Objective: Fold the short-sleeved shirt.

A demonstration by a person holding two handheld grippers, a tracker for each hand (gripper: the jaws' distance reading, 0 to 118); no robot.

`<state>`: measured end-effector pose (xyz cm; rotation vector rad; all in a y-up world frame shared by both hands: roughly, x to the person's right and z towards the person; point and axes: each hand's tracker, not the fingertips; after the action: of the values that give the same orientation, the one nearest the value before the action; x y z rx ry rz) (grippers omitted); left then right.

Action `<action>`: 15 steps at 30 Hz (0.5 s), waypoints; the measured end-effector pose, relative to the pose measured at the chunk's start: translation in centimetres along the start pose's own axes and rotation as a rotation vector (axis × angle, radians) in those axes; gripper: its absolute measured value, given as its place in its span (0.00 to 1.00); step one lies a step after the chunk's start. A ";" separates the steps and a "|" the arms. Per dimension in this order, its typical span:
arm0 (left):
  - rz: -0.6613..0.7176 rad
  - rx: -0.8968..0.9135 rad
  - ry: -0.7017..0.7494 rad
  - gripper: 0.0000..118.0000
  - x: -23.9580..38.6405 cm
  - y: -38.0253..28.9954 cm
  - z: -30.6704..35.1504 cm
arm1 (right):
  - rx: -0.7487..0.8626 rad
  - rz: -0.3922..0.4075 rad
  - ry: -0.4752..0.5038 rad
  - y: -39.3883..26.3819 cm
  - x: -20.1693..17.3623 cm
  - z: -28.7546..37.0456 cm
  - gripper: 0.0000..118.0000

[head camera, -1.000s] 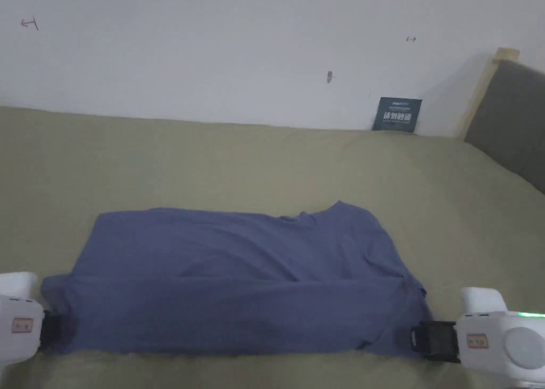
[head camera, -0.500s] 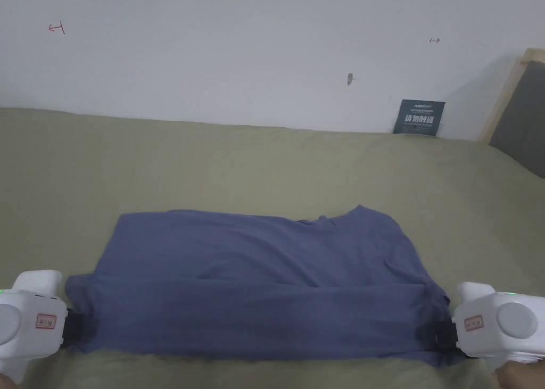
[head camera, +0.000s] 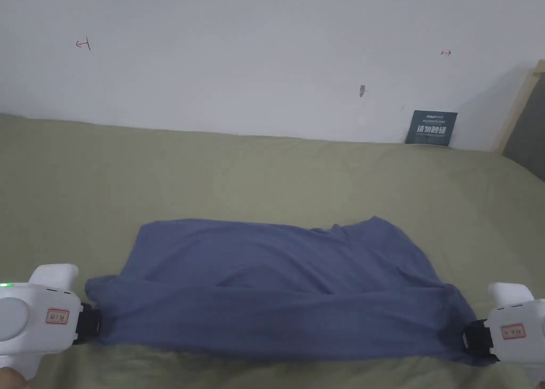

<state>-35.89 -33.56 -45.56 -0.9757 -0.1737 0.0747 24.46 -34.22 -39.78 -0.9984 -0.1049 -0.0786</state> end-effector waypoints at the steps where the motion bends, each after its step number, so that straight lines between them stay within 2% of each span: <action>1: 0.004 -0.005 -0.003 0.04 -0.1 -0.4 0.3 | -0.009 0.000 0.002 -0.3 0.1 0.3 0.10; 11: 0.042 -0.075 -0.048 0.04 -1.4 -5.8 2.0 | -0.071 0.011 0.025 -4.5 1.3 1.9 0.10; 15: 0.054 -0.098 -0.058 0.05 -1.6 -6.3 1.1 | -0.073 -0.011 0.026 -5.2 1.4 1.2 0.10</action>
<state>-37.78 -36.43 -39.97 -1.0771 -0.2063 0.1453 25.17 -36.02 -34.65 -1.0692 -0.0841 -0.1065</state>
